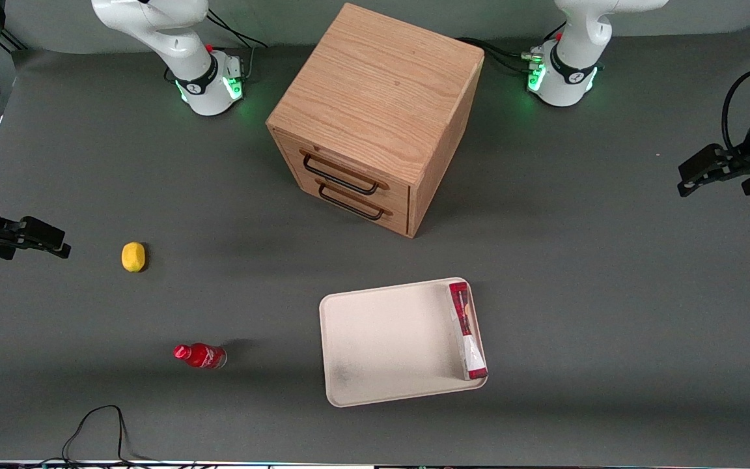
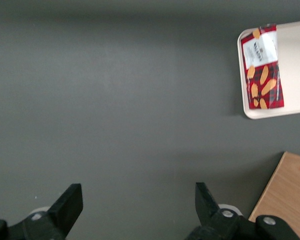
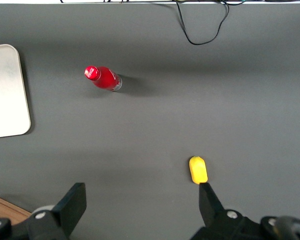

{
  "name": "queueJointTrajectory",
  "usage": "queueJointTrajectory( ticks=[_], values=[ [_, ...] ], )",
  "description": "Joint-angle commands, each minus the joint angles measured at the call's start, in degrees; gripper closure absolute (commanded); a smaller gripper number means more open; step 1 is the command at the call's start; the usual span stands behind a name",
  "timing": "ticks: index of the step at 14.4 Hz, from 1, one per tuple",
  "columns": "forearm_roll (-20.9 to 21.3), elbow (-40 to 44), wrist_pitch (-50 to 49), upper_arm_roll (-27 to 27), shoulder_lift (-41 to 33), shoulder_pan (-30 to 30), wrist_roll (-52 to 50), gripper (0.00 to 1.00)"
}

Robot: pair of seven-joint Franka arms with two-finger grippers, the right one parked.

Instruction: Place red cookie box on tray

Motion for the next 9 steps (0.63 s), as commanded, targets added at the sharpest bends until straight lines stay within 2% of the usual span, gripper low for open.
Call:
queueJointTrajectory(
  ticks=[1, 9],
  values=[
    [-0.4, 0.5, -1.8, -0.5, -0.6, 0.2, -1.2, 0.0],
    [-0.4, 1.9, -4.2, 0.7, 0.2, -1.4, 3.0, 0.0]
  ],
)
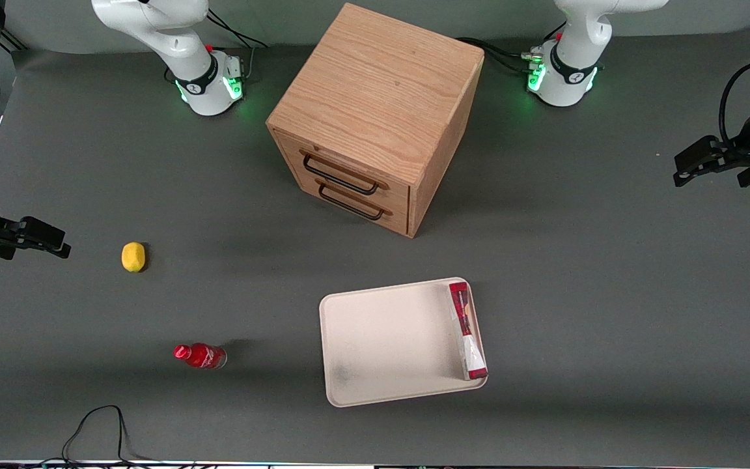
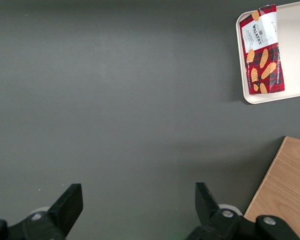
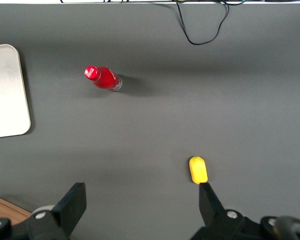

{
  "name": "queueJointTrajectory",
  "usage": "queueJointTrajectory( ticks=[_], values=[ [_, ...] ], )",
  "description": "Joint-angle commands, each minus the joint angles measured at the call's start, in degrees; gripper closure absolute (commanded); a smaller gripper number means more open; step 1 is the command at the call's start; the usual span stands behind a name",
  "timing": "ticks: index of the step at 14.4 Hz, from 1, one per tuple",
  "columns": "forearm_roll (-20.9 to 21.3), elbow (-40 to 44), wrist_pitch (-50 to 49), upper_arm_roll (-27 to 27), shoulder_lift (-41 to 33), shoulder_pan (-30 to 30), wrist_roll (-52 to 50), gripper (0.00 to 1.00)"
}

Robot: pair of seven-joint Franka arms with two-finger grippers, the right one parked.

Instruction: Place red cookie box on tray

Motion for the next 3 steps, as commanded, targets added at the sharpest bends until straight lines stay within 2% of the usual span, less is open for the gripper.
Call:
queueJointTrajectory(
  ticks=[1, 3],
  values=[
    [-0.4, 1.2, -1.6, 1.0, 0.2, -1.1, 1.2, 0.0],
    [-0.7, 1.2, -1.6, 1.0, 0.2, -0.3, 1.2, 0.0]
  ],
)
